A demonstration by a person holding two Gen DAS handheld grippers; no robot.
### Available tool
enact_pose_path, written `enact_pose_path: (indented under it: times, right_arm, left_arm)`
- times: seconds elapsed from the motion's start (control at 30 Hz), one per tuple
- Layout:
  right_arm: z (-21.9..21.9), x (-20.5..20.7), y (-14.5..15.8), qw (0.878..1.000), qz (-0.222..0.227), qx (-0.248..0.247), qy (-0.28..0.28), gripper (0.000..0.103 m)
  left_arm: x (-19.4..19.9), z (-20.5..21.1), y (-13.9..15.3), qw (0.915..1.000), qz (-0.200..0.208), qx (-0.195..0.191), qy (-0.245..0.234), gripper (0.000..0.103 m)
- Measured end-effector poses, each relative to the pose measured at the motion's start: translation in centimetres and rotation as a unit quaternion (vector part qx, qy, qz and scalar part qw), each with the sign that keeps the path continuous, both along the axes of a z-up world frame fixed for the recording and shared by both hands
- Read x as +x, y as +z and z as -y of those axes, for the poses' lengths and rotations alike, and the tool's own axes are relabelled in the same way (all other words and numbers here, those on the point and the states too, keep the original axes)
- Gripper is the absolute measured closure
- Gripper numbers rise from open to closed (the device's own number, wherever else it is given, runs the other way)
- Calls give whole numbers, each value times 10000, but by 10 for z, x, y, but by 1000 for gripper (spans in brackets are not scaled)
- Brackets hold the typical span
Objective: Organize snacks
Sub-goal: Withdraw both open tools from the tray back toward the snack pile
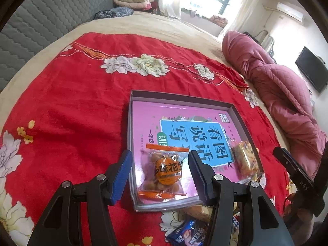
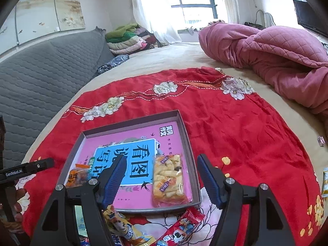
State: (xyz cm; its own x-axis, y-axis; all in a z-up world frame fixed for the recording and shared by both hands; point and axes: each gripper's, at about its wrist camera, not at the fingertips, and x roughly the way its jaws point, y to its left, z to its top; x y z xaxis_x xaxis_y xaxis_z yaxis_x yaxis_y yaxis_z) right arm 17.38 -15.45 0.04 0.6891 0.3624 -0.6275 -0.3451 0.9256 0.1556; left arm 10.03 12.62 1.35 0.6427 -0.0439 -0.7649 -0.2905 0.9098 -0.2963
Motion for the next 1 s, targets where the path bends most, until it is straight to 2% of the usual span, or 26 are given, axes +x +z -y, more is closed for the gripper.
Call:
enact_pose_path:
  times: [0.53, 1.0]
  right_arm:
    - [1, -18, 13, 9999, 81, 15, 125, 28]
    - [8, -32, 10, 9998, -133, 33, 107, 26]
  left_arm:
    - [-26, 10, 14, 10000, 4, 69, -11, 44]
    - [-48, 31, 20, 9999, -13, 119, -119, 44]
